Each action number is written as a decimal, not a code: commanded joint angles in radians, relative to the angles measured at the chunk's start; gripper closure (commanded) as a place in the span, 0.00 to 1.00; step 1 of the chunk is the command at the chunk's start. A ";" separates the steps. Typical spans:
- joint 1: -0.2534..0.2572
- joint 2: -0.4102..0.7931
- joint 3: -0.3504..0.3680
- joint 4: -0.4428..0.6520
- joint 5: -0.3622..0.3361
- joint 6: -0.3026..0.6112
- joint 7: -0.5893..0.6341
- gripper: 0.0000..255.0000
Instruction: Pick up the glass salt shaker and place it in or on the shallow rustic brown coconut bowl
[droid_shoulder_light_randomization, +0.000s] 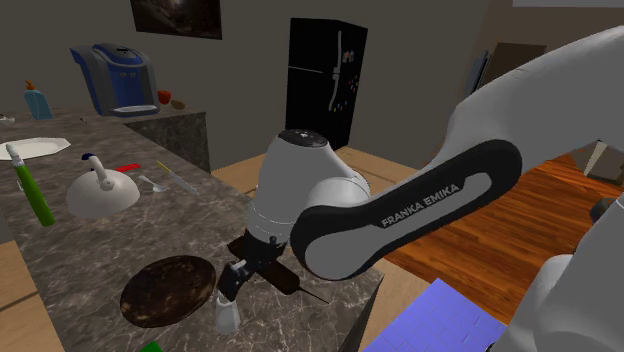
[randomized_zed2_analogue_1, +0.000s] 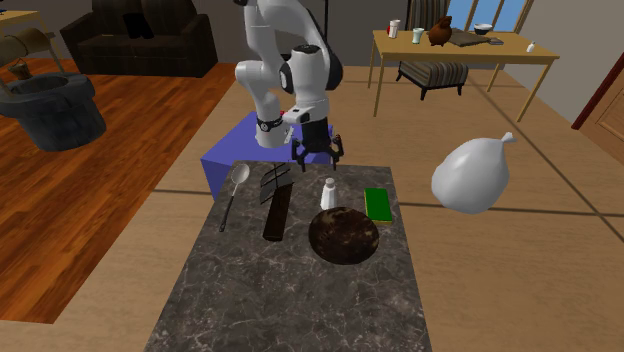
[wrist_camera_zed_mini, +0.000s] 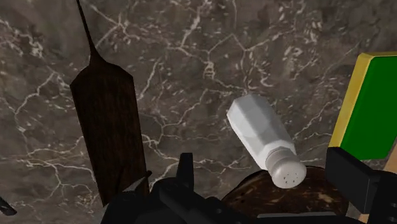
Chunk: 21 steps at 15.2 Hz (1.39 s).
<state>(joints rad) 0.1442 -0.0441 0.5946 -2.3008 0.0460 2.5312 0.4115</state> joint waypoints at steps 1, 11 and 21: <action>0.009 0.084 0.023 0.040 -0.086 0.035 0.078 0.00; 0.040 0.208 -0.008 0.058 -0.225 0.117 0.177 0.00; 0.040 0.208 -0.008 0.058 -0.225 0.117 0.177 1.00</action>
<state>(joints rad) 0.1846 0.1636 0.5869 -2.2429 -0.1788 2.6481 0.5886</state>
